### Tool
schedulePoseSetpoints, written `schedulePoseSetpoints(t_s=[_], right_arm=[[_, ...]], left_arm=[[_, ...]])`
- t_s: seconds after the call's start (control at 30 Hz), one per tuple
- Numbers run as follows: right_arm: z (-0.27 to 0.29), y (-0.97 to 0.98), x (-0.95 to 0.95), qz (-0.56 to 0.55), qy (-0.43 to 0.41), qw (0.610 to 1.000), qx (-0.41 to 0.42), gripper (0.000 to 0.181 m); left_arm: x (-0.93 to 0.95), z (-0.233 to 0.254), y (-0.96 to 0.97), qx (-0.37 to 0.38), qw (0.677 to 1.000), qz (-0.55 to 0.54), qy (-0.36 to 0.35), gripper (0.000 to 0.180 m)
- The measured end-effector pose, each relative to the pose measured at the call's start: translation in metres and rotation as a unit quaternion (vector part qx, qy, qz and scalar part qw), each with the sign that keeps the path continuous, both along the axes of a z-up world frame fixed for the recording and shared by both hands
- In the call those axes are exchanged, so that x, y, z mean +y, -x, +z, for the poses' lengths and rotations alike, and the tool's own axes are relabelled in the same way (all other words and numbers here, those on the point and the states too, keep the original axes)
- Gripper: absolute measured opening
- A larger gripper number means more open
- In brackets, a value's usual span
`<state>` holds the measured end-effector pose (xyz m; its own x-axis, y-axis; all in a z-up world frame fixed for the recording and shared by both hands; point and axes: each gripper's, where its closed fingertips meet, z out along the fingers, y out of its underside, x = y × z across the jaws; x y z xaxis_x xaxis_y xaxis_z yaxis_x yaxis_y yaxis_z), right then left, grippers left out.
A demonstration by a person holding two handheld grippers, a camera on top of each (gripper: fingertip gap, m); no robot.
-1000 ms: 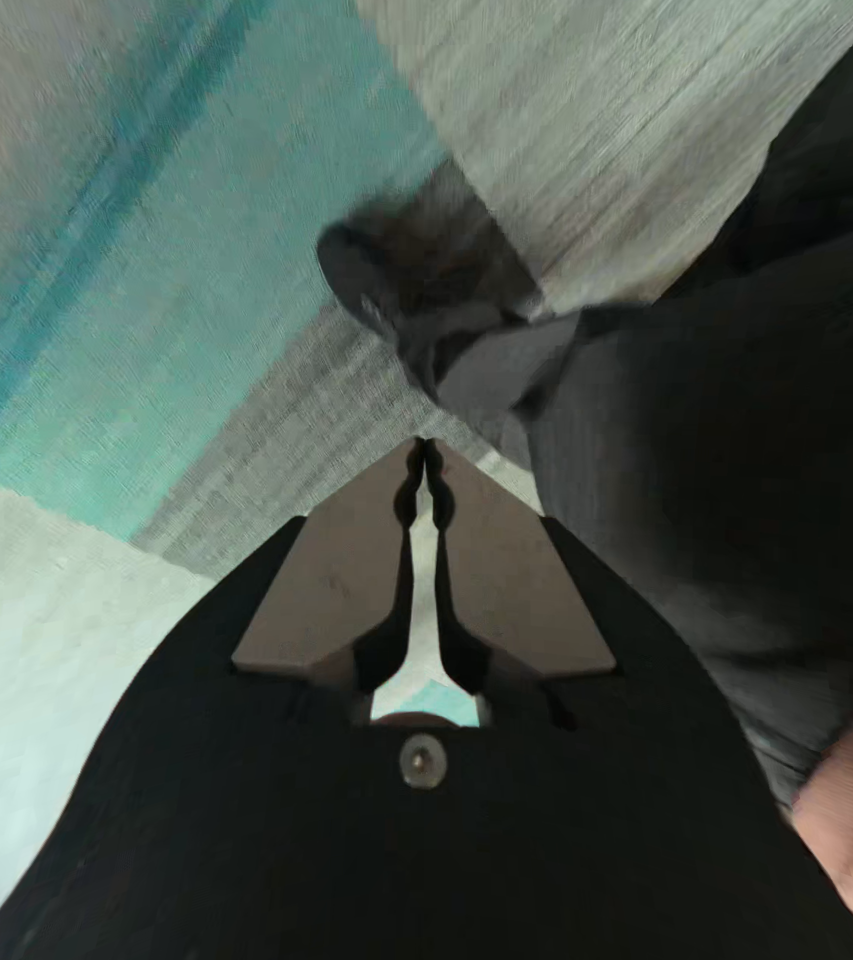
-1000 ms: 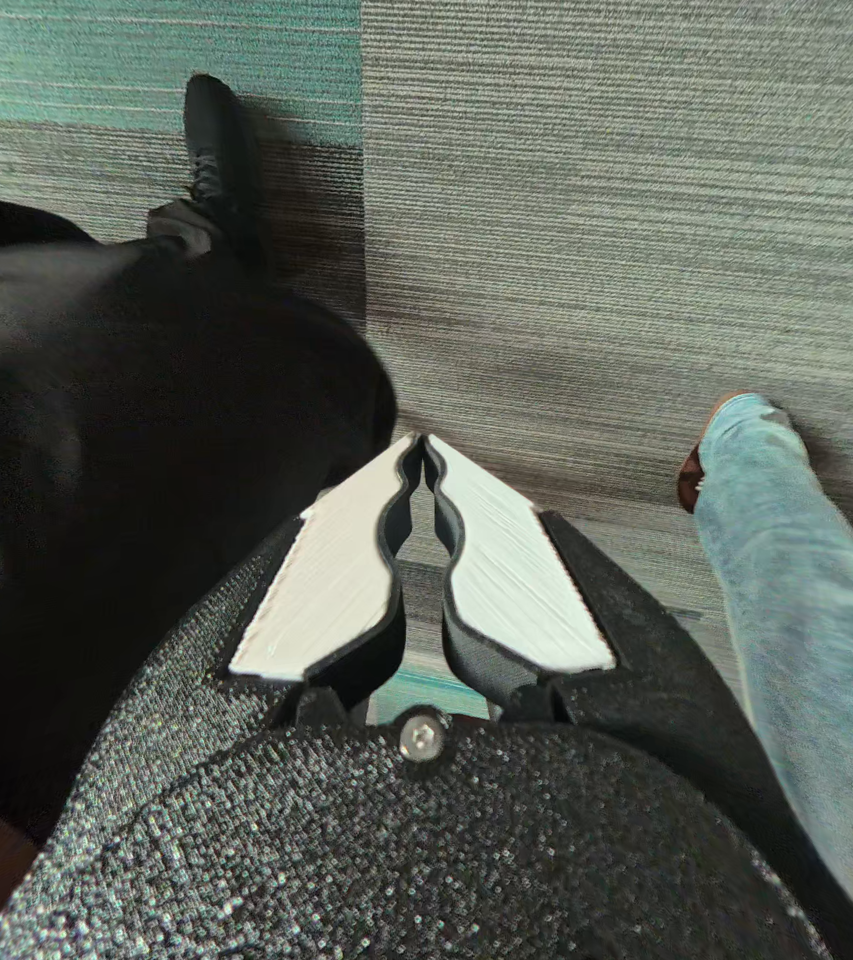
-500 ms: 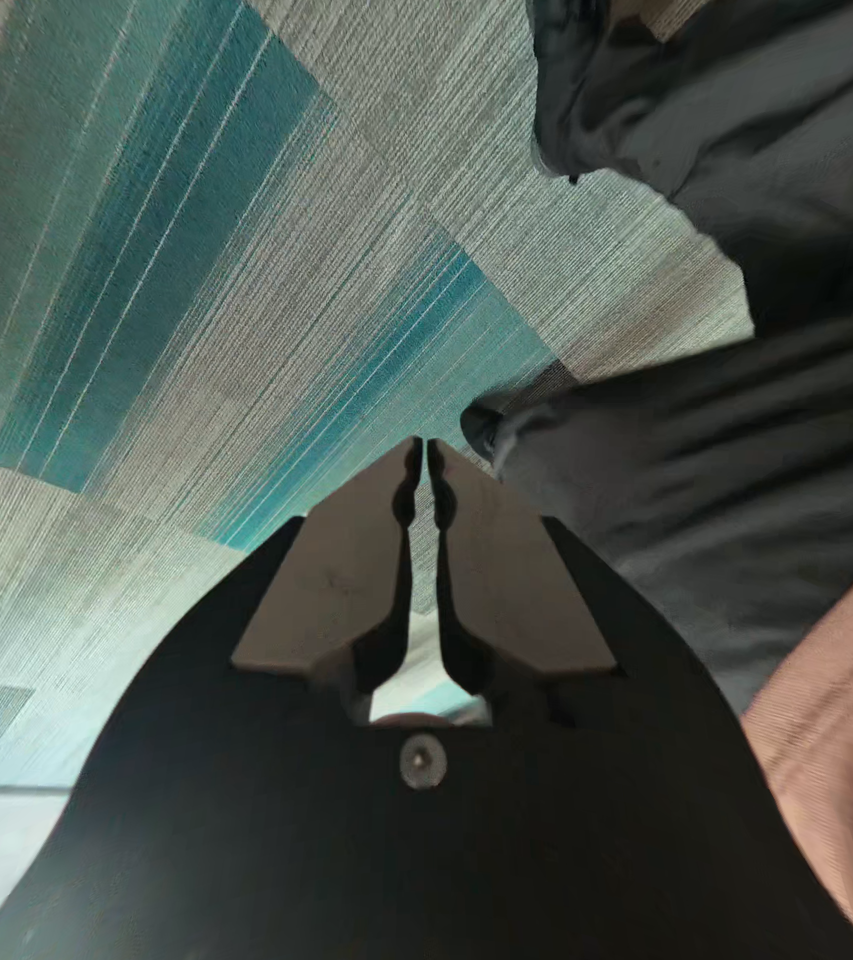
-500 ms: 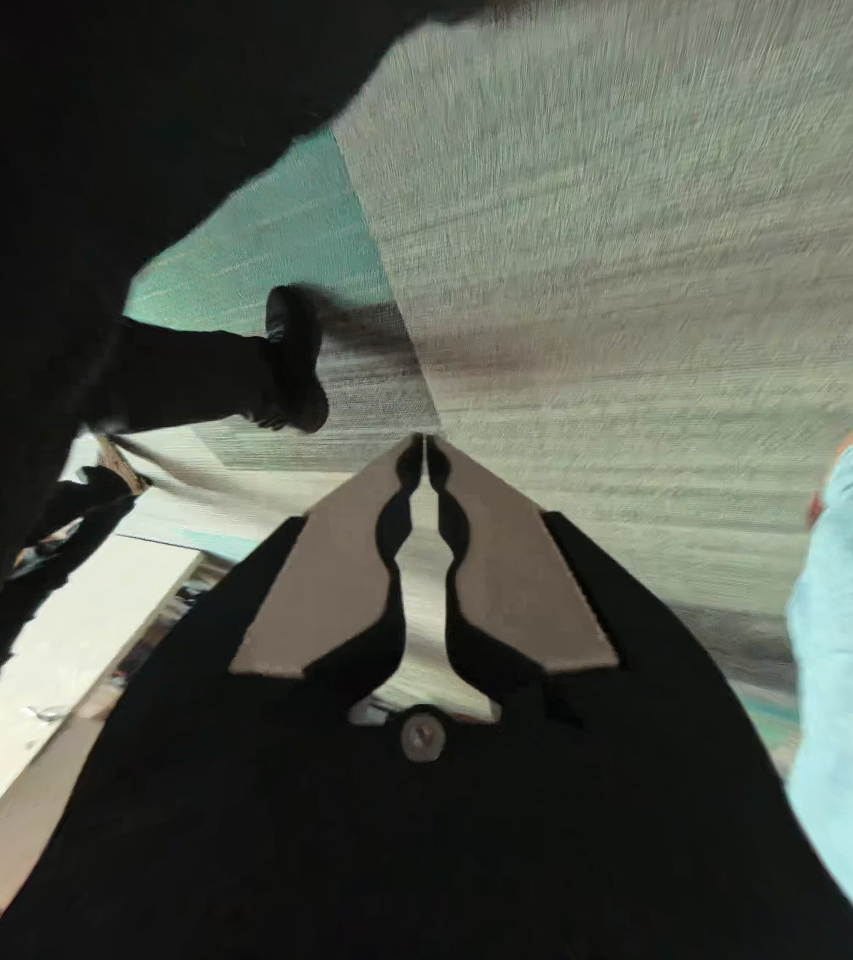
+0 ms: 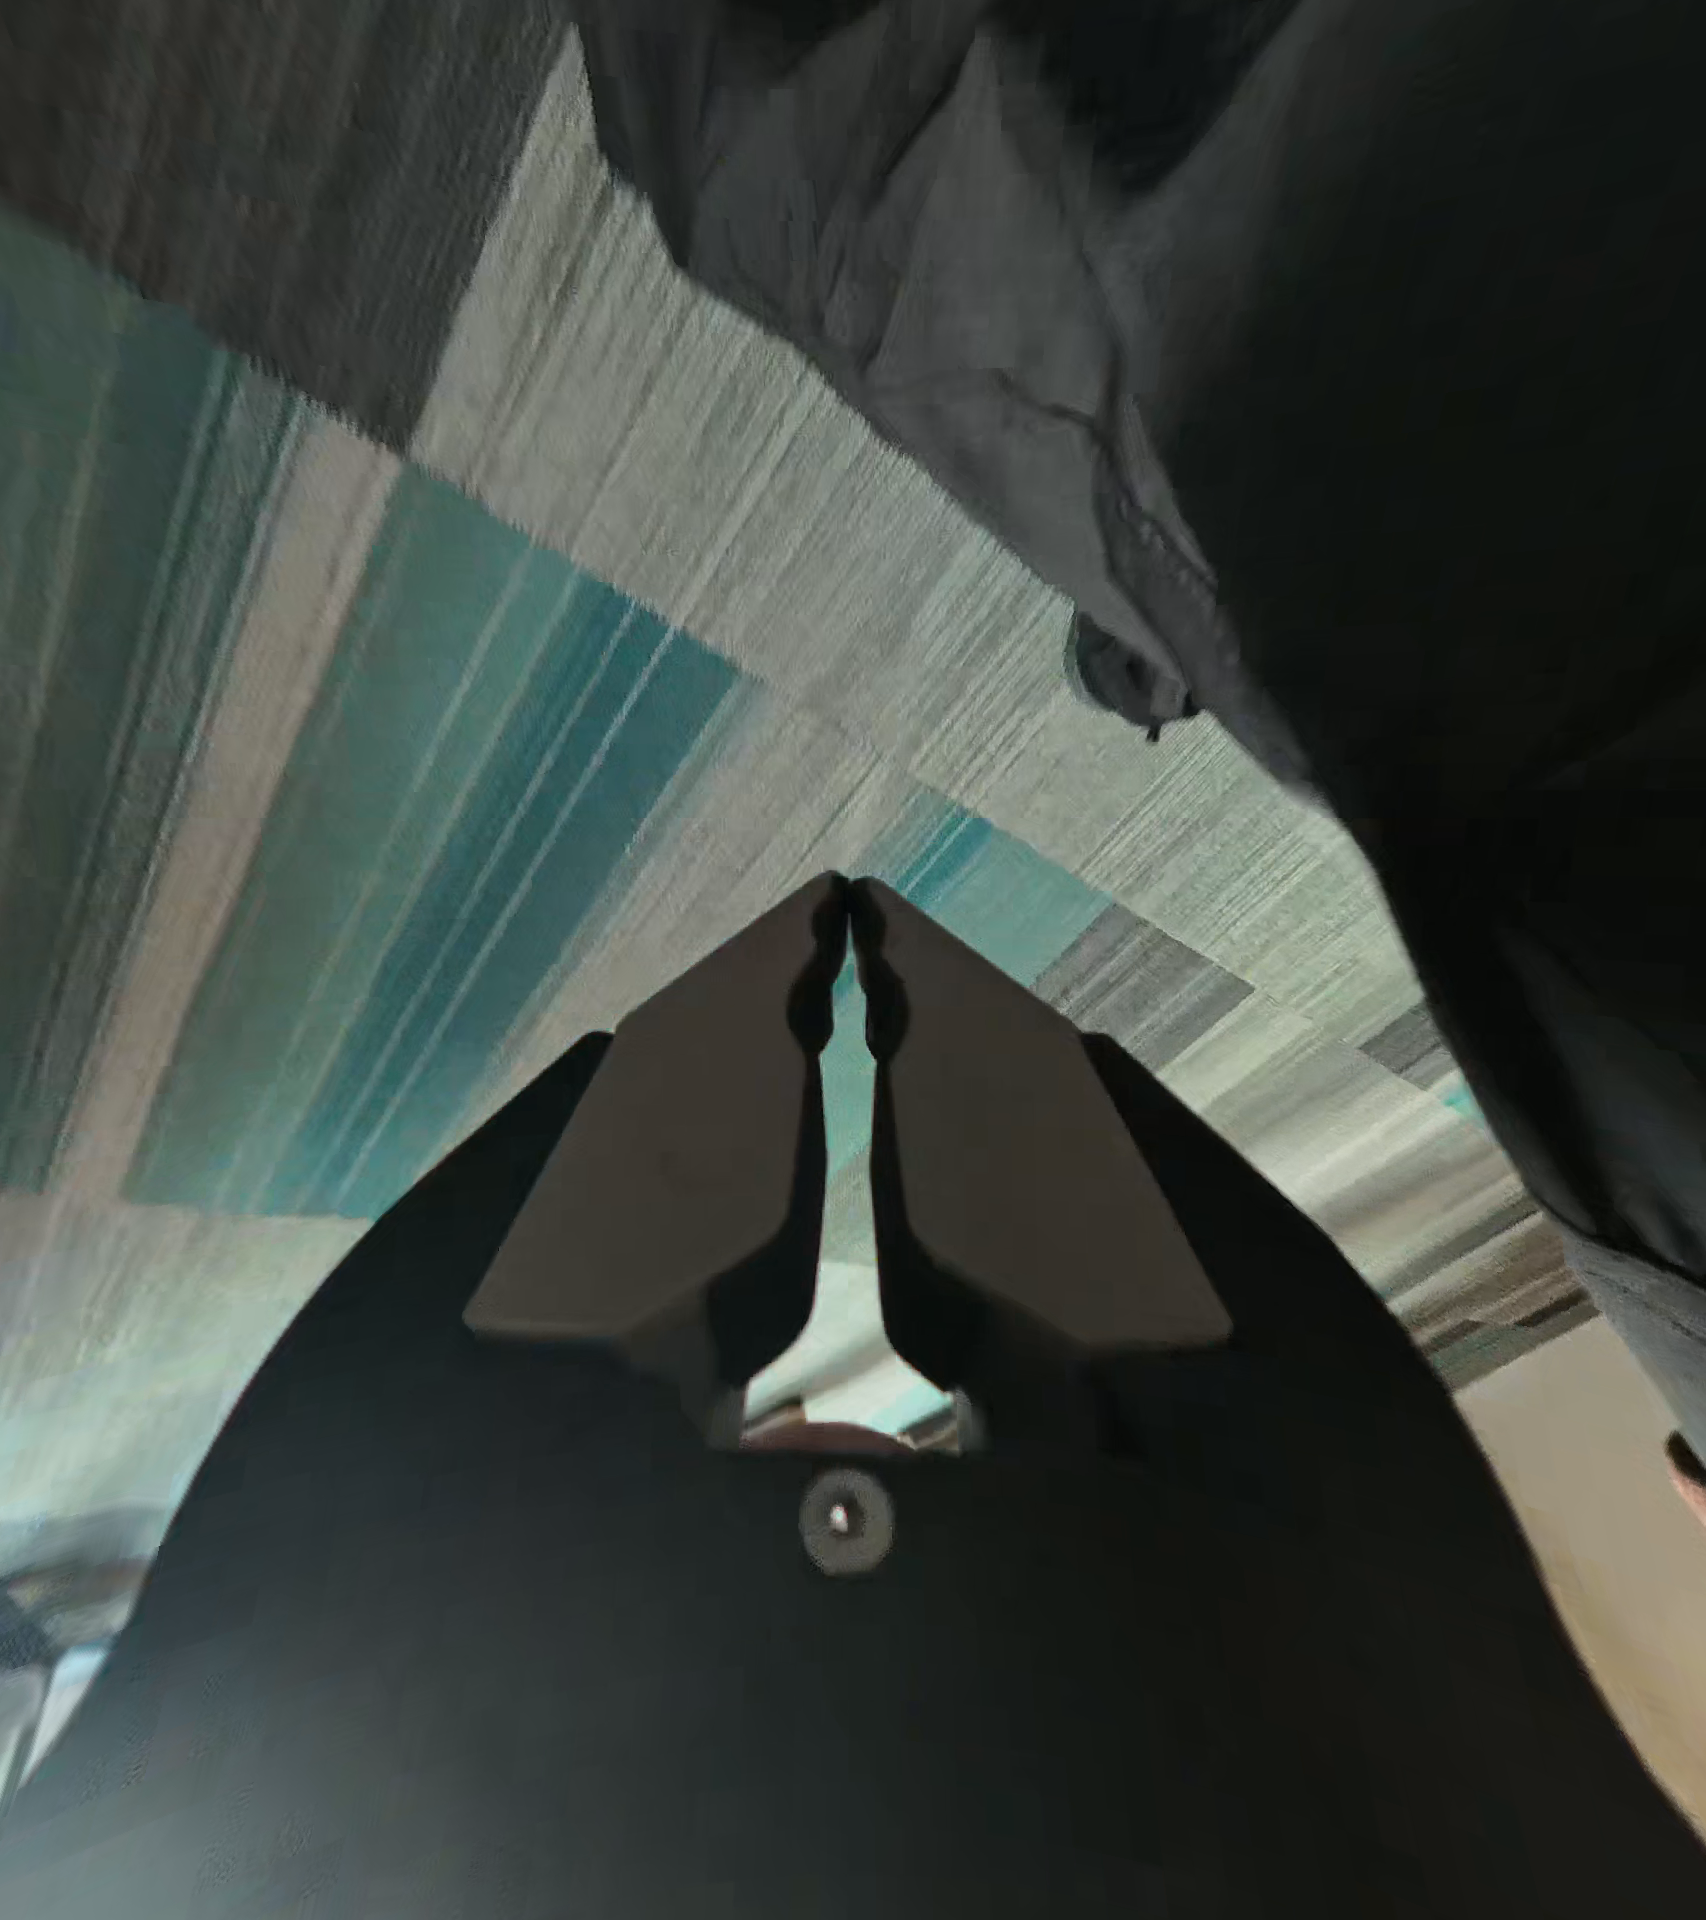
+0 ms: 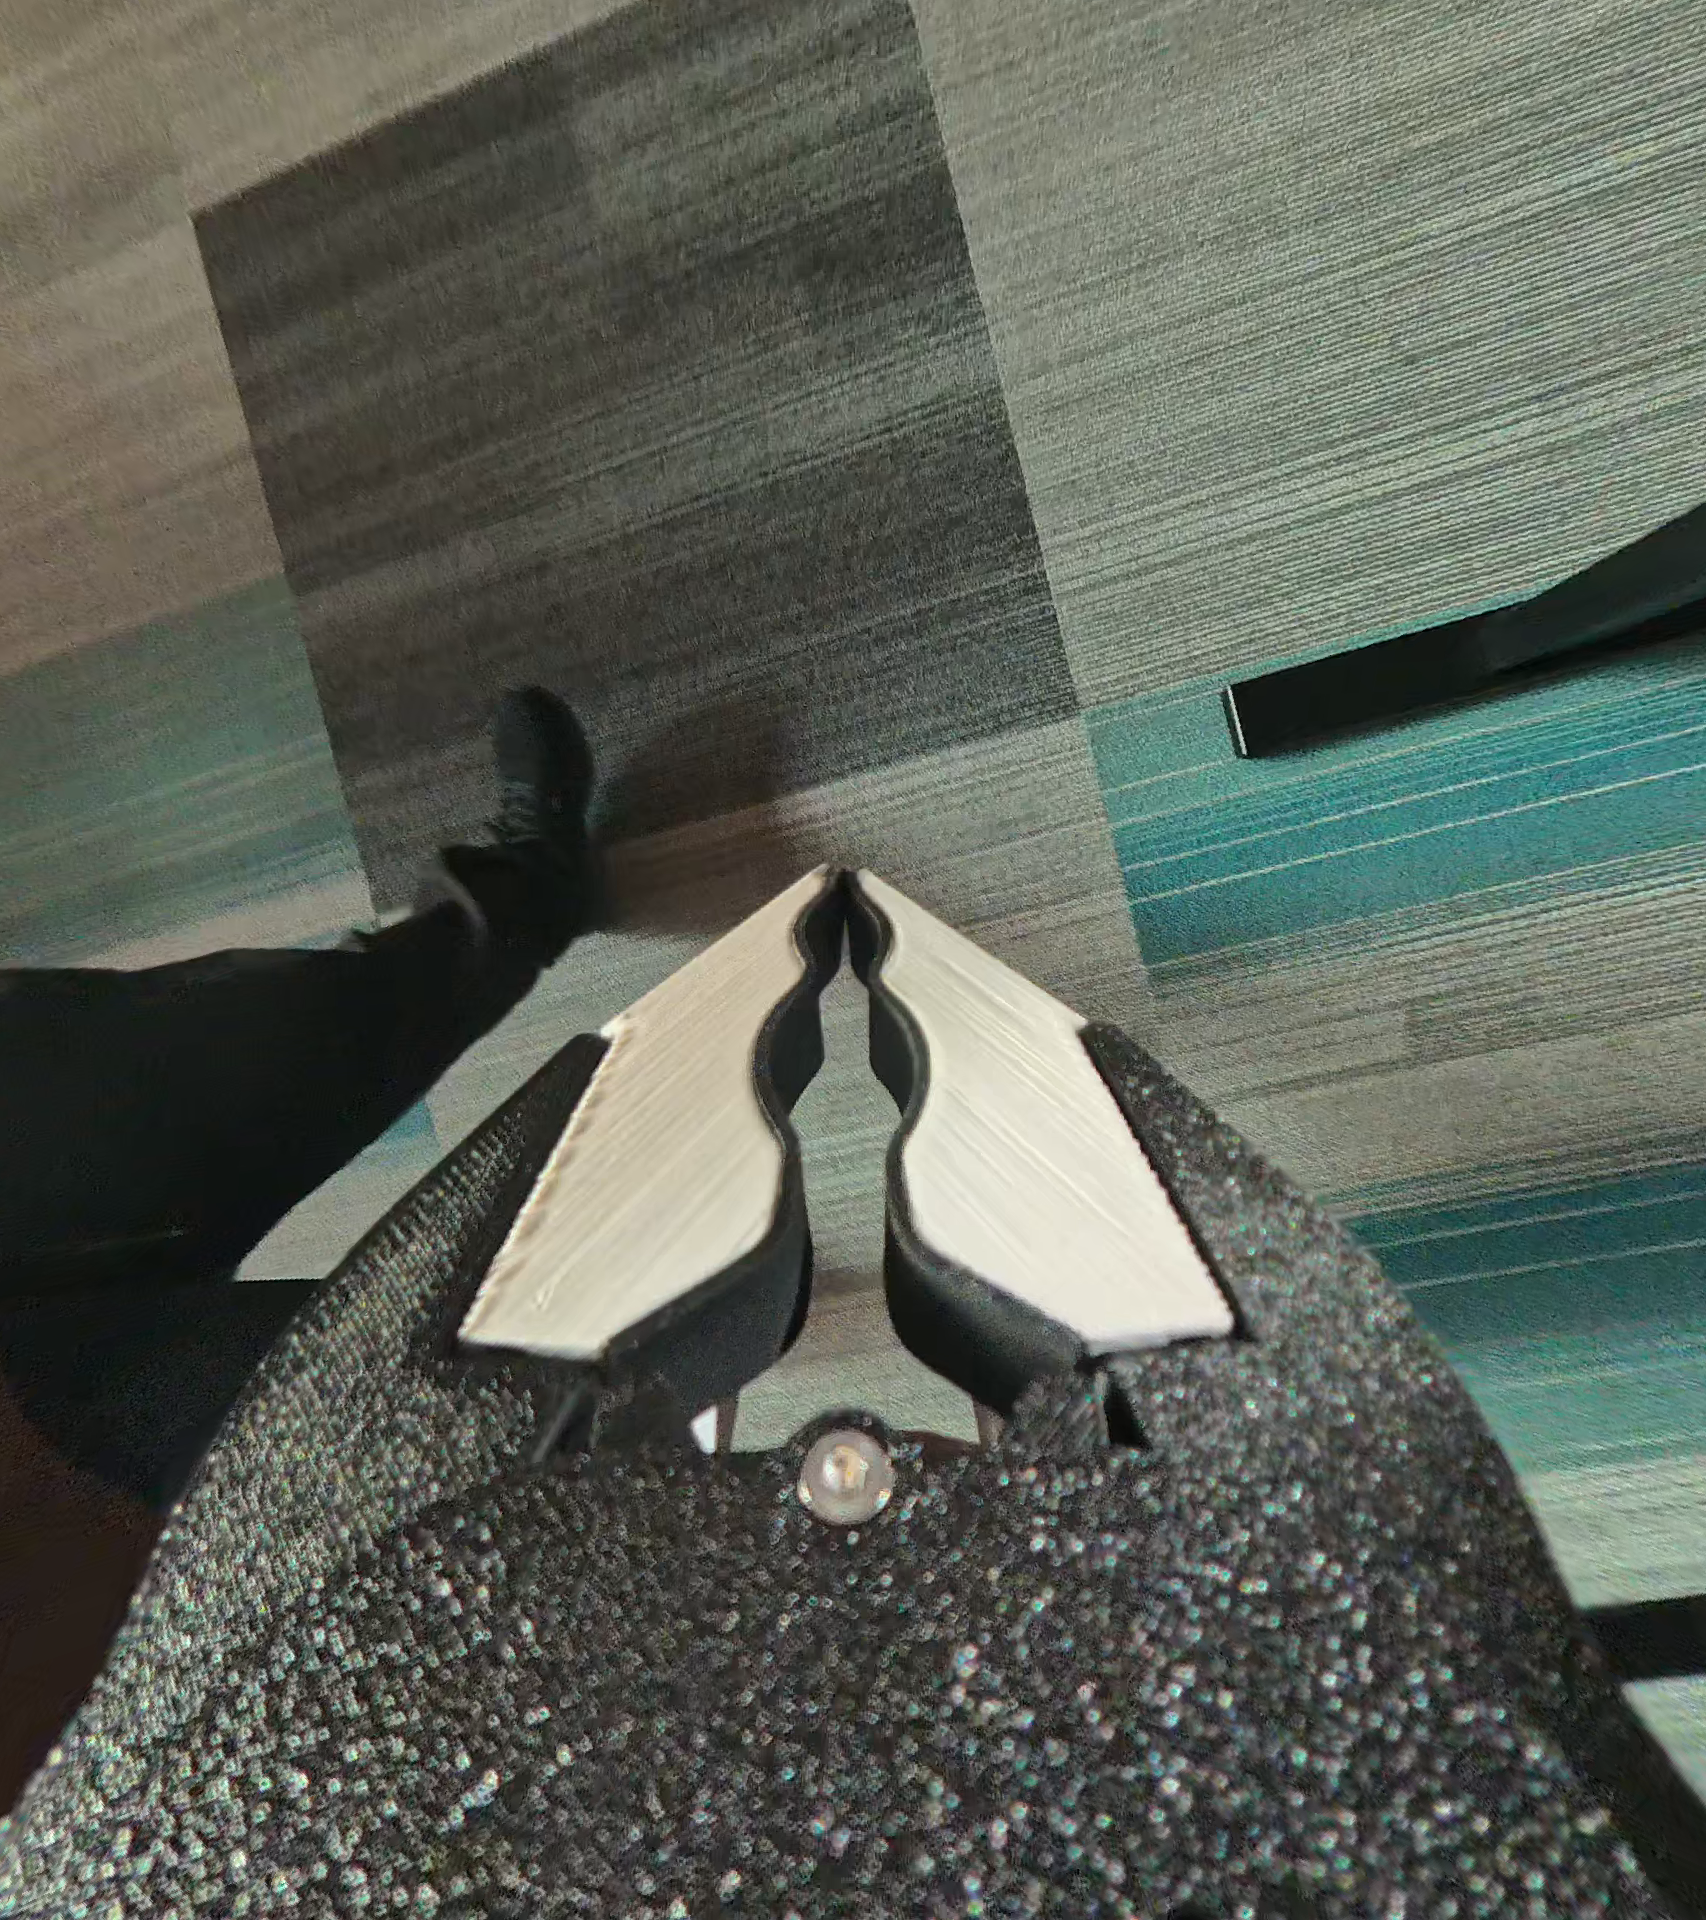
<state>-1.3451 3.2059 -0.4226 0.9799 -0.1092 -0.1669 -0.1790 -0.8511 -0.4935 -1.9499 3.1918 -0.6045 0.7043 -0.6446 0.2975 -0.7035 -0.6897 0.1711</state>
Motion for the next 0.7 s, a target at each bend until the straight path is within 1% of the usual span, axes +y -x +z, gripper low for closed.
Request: schedulePoseSetpoints(t_s=[0.03, 0.1, 0.17, 0.2, 0.27, 0.3, 0.33, 0.37, 0.43, 0.5, 0.53, 0.57, 0.67, 0.7], right_arm=[[-0.004, 0.001, 0.010, -0.025, 0.004, 1.000, 0.013, 0.011], [-0.016, 0.014, 0.016, -0.070, 0.036, 0.996, 0.048, 0.002], [-0.021, 0.031, 0.027, -0.115, 0.044, 0.990, 0.066, 0.000], [-0.021, 0.038, 0.039, -0.124, 0.038, 0.989, 0.071, 0.000], [-0.021, 0.039, 0.067, -0.127, 0.040, 0.989, 0.068, 0.000], [-0.023, 0.033, 0.082, -0.133, 0.049, 0.988, 0.065, 0.010], [-0.023, 0.022, 0.099, -0.142, 0.051, 0.987, 0.059, 0.034], [-0.020, 0.008, 0.119, -0.151, 0.043, 0.986, 0.052, 0.042], [-0.009, -0.027, 0.166, -0.162, 0.011, 0.986, 0.034, 0.038], [0.004, -0.065, 0.216, -0.164, -0.029, 0.986, 0.018, 0.035], [0.011, -0.081, 0.241, -0.153, -0.053, 0.987, 0.018, 0.005], [0.016, -0.097, 0.266, -0.141, -0.073, 0.987, 0.016, 0.000], [0.016, -0.144, 0.333, -0.111, -0.109, 0.987, 0.029, 0.001], [0.013, -0.159, 0.353, -0.109, -0.112, 0.987, 0.041, 0.018]], left_arm=[[0.038, -0.005, -0.027, -0.025, 1.000, -0.006, 0.004, 0.006], [0.114, -0.007, -0.073, -0.051, 0.997, -0.053, 0.006, 0.000], [0.207, 0.000, -0.118, -0.056, 0.986, -0.146, -0.057, 0.000], [0.248, 0.009, -0.146, -0.069, 0.979, -0.181, -0.066, 0.000], [0.325, 0.034, -0.204, -0.097, 0.971, -0.206, -0.073, 0.000], [0.364, 0.046, -0.232, -0.105, 0.967, -0.216, -0.082, 0.011], [0.402, 0.056, -0.260, -0.111, 0.962, -0.227, -0.100, 0.020], [0.439, 0.066, -0.286, -0.116, 0.957, -0.237, -0.122, 0.021], [0.501, 0.080, -0.333, -0.124, 0.951, -0.239, -0.149, 0.021], [0.545, 0.085, -0.368, -0.128, 0.953, -0.221, -0.159, 0.026], [0.560, 0.084, -0.379, -0.123, 0.957, -0.209, -0.159, 0.027], [0.570, 0.079, -0.385, -0.110, 0.962, -0.199, -0.152, 0.029], [0.574, 0.061, -0.375, -0.038, 0.974, -0.194, -0.111, 0.034], [0.571, 0.059, -0.363, -0.004, 0.976, -0.199, -0.094, 0.035]])
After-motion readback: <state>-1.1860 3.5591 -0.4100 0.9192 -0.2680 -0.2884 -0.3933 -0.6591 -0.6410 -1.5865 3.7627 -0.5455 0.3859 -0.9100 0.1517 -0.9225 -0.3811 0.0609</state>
